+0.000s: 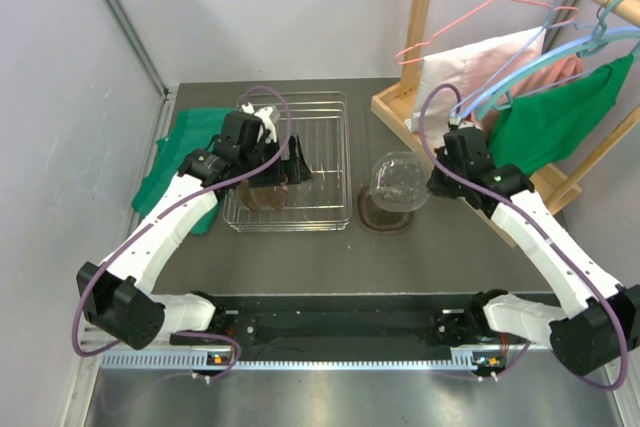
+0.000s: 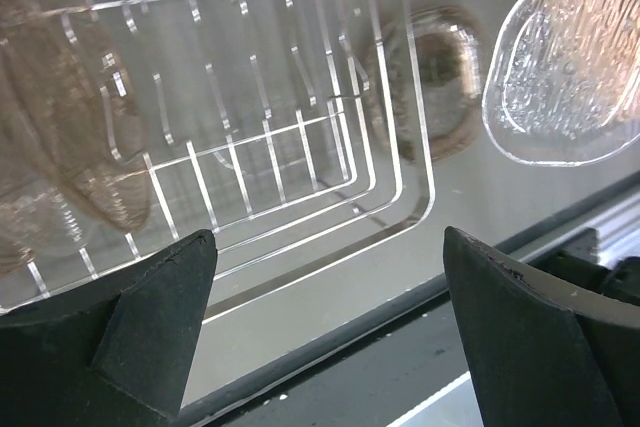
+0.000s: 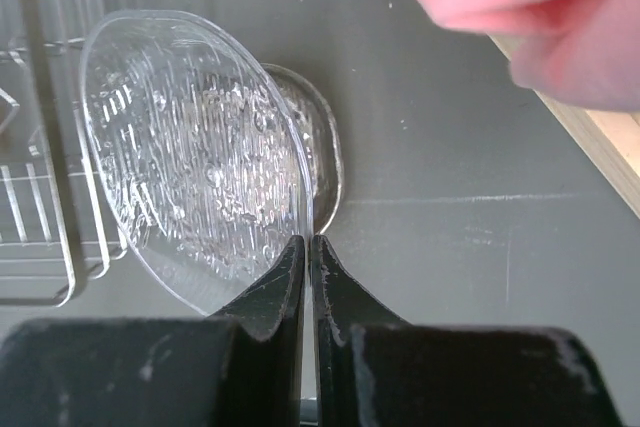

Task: Load the plates into the dish rack
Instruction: Pick up the plate at the center of the board, then insert the plate into the dish rack.

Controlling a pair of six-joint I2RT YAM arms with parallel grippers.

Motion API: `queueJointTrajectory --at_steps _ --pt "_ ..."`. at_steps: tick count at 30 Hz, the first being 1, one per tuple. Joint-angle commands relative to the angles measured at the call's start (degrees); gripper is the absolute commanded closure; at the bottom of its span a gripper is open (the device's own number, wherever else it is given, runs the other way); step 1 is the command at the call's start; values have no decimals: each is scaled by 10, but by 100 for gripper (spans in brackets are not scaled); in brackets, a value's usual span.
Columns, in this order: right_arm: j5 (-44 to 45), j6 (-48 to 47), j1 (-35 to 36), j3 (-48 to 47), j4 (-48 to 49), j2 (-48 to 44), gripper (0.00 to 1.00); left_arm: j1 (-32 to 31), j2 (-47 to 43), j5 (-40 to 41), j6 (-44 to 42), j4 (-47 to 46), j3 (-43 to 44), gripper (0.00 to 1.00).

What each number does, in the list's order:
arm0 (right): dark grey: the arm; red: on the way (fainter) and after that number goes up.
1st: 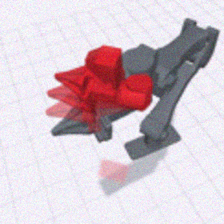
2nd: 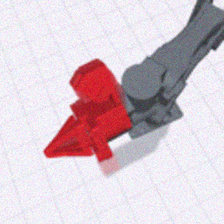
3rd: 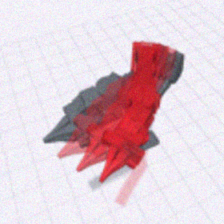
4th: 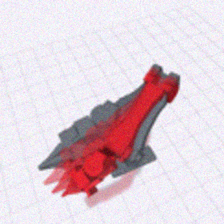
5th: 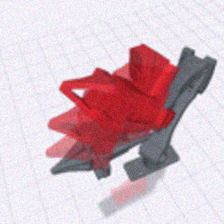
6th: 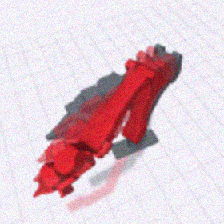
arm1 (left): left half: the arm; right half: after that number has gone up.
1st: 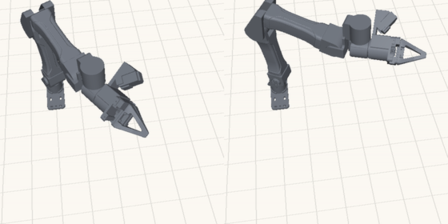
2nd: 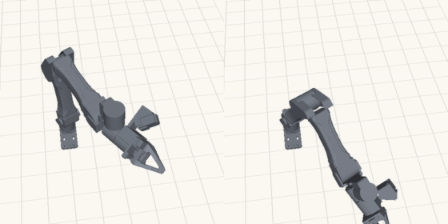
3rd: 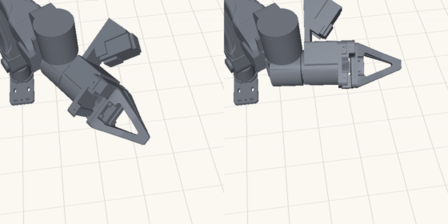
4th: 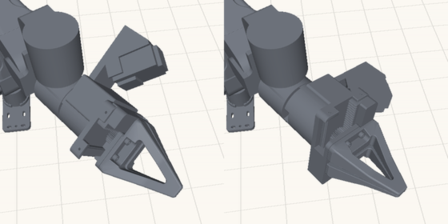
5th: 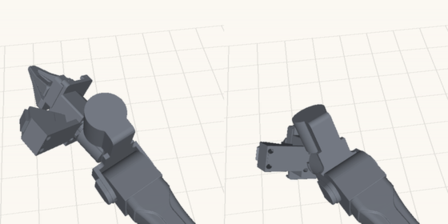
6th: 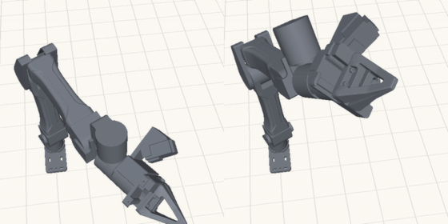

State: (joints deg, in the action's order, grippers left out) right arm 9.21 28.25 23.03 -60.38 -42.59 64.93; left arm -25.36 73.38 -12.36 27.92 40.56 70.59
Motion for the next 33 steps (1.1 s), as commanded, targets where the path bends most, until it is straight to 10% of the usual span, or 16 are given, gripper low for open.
queueJointTrajectory --at_steps 1,28,33 --pt "-33 32 -1 4 16 -48 100 2 -4 -37 18 -58 16 1" --pt "-192 120 71 38 182 -23 100 -60 34 -150 192 -337 -99 2" --pt "-206 128 71 42 198 -23 100 -62 33 -145 195 -342 -109 15"
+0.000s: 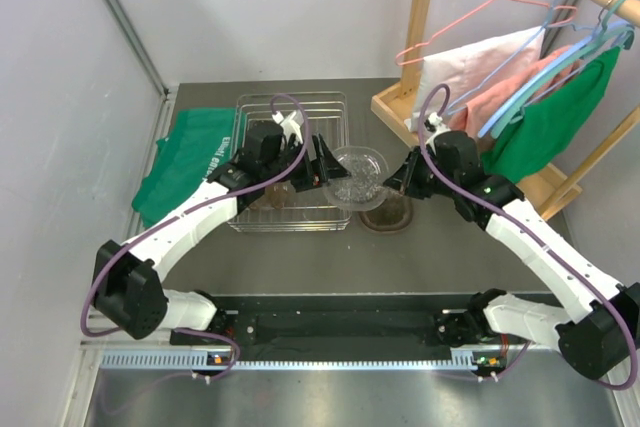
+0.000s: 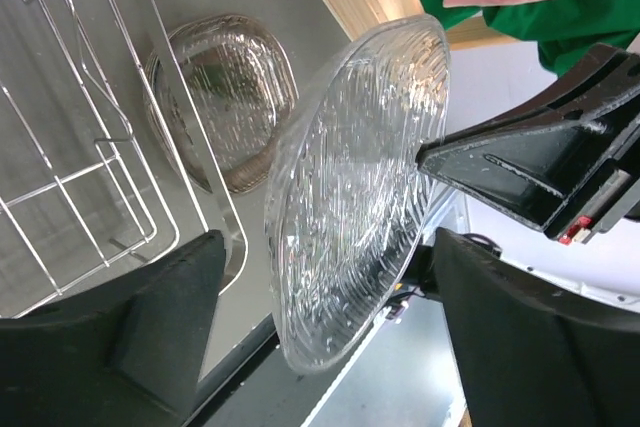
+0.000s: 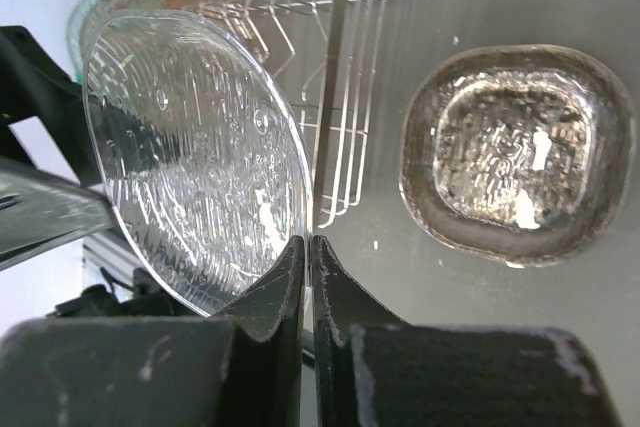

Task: Load the plates into the dish rack
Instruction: Insert the plate into the dish rack.

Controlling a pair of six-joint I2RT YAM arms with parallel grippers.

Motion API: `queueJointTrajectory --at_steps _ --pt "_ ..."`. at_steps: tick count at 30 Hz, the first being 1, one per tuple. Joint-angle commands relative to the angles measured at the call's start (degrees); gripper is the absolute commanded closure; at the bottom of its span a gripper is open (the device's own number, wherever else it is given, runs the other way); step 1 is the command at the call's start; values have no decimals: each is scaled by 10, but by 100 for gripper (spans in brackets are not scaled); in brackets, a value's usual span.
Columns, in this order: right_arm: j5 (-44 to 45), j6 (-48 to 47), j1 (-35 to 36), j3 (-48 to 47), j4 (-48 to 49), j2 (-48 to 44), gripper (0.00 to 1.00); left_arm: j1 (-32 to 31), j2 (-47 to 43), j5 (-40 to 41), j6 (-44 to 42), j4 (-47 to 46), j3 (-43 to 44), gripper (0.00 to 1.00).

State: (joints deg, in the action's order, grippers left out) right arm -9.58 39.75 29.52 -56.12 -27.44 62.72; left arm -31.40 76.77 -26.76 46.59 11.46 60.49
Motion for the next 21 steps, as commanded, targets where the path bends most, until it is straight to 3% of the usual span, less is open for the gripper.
queueJointTrajectory --at_steps 1,12,20,21 --pt "-21 13 7 0 49 0 100 -2 -3 0 10 -52 -10 19" --pt "-52 8 10 -3 57 16 100 -2 -7 9 10 -56 -14 61" --pt "-62 -3 10 -6 49 28 100 -2 -18 38 -14 -11 1 100" --pt "-61 -5 10 -7 45 28 85 -2 -19 44 -26 0 5 100"
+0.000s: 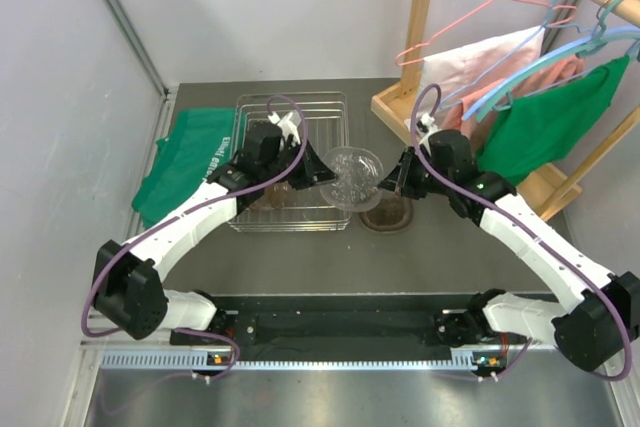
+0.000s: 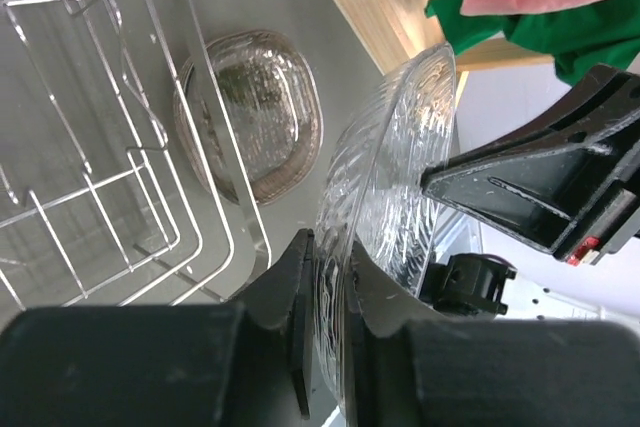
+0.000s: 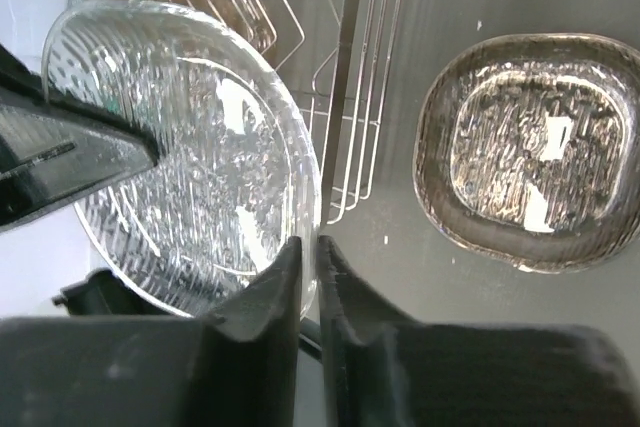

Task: Load the plates into the dish rack
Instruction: Insert the plate into the dish rack.

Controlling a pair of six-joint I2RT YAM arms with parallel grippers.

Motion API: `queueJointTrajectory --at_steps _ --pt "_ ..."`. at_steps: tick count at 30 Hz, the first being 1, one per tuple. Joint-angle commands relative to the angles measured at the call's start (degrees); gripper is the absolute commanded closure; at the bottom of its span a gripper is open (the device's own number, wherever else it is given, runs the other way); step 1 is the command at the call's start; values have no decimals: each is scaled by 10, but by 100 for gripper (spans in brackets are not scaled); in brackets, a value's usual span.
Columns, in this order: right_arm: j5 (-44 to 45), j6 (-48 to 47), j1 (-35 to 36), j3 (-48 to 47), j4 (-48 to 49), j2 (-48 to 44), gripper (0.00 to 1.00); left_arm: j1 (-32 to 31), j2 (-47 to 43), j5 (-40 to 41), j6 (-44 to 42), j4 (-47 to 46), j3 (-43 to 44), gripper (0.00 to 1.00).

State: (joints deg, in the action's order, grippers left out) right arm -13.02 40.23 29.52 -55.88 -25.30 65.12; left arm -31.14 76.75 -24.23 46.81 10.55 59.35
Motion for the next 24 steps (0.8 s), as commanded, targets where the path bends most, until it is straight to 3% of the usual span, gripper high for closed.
queueJointTrajectory --at_steps 1,3,8,12,16,24 --pt "-28 -21 10 -12 18 6 74 -4 -20 29 -36 35 23 100" --pt "-14 -31 10 -19 -8 5 59 -3 -25 64 -62 63 44 100" --pt "68 -49 10 -20 -51 -24 40 -4 -32 192 -114 203 105 100" --pt "94 -59 10 -18 -76 -29 36 -3 -38 342 -150 277 133 100" --pt "99 -60 10 -8 -83 -27 33 -3 -40 436 -174 328 153 100" --pt "101 -63 10 -5 -85 -24 31 1 -13 522 -212 370 177 100"
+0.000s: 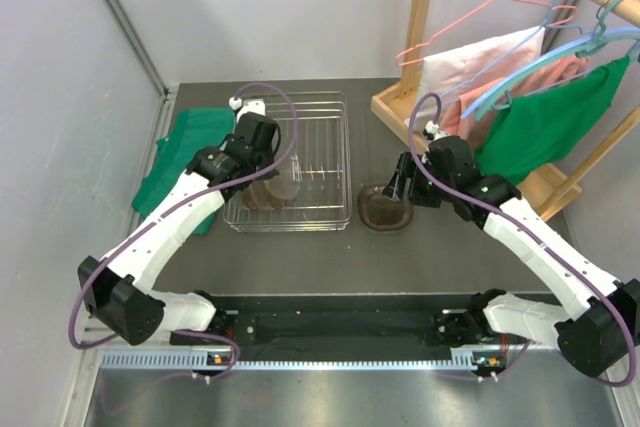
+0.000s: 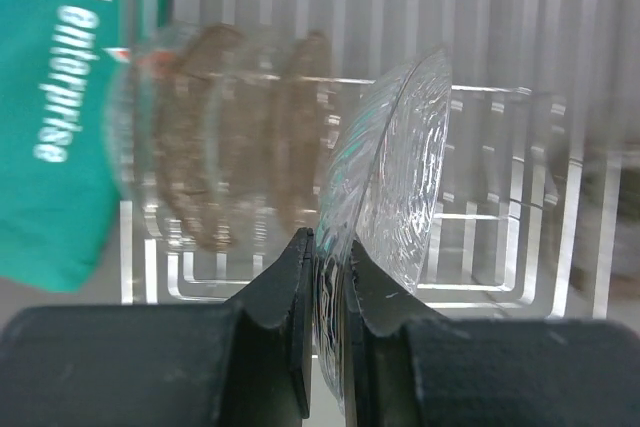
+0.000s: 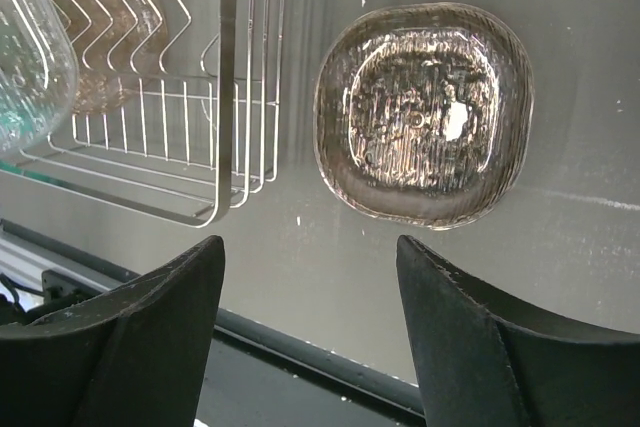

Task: Load the plates into the dish rack
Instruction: Insert the plate into the dish rack.

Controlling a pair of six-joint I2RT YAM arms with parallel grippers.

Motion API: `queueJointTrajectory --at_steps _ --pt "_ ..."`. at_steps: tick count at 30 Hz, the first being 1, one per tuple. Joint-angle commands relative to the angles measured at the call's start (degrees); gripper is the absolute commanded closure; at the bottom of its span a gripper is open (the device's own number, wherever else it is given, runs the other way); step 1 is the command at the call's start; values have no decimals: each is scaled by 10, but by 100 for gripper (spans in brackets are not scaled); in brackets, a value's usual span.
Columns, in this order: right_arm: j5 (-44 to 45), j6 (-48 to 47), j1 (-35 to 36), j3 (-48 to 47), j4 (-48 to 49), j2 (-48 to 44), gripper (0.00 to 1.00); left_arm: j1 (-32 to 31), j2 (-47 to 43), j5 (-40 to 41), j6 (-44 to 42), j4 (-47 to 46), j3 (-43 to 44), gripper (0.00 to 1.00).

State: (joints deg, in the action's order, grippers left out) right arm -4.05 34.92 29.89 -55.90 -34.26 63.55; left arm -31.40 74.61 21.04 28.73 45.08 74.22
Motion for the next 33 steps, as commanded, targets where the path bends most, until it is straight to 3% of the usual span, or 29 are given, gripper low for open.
queueJointTrajectory --at_steps 1,12,28,33 --pt "11 -10 5 -6 4 -6 31 5 14 73 -35 26 30 100" --pt "13 -13 6 -8 -1 4 30 18 60 108 -59 19 51 100" --pt "12 -16 5 -9 1 24 30 20 129 81 -57 -2 64 100" --pt "12 -15 6 -6 3 31 30 21 149 53 -52 -5 61 91"
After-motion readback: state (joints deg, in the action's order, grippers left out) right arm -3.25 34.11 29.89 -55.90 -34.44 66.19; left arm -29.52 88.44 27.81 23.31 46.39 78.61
